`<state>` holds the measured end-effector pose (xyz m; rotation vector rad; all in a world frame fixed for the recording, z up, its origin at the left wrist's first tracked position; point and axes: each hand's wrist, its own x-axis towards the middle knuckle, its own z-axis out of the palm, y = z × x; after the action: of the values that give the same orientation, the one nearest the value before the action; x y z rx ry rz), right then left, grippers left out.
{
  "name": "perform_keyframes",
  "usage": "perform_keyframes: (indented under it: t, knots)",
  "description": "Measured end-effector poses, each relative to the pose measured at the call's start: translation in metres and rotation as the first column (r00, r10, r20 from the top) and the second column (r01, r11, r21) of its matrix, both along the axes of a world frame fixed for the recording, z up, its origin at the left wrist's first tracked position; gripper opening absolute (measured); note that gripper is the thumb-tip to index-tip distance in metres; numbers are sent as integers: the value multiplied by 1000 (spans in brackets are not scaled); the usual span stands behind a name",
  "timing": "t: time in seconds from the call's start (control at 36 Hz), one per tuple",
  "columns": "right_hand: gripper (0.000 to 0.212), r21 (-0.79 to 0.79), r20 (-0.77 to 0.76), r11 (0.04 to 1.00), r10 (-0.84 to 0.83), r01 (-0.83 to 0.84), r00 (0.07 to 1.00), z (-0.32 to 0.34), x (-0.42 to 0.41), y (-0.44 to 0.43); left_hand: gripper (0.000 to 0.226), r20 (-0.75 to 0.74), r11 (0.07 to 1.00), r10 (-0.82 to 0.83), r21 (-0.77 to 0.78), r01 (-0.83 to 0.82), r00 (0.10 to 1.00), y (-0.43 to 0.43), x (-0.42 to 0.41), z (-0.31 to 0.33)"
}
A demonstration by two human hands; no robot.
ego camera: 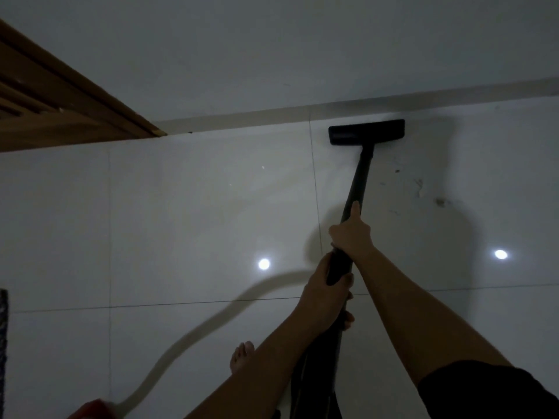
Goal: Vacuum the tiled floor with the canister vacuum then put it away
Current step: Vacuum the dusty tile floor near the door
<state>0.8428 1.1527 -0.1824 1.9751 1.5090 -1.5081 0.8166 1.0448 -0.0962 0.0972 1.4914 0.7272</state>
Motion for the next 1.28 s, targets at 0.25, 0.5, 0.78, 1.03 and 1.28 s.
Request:
perform_keyframes:
  t: [0.25, 0.5, 0.78, 1.03, 1.28]
  knots:
    - [88, 24, 16, 998, -63, 62, 998, -5, 17, 52, 45, 22, 995, -87, 41, 86, 996, 47, 6, -8]
    - [84, 11, 36, 1000, -21, 21, 999, -10, 27, 78, 44, 47, 993, -115, 26, 114, 992, 75, 12, -19]
    - [86, -9, 39, 991, -130, 130, 991, -10, 40, 82, 40, 44, 984, -175, 17, 175, 984, 84, 20, -22]
    - [84, -35, 1, 977, -212, 212, 977, 2, 51, 48, 43, 53, 971, -237, 21, 236, 970, 56, 26, -7]
    - [84, -30, -3, 969, -247, 247, 969, 13, 71, 16, 38, 12, 955, -295, 17, 295, 955, 21, 44, 4]
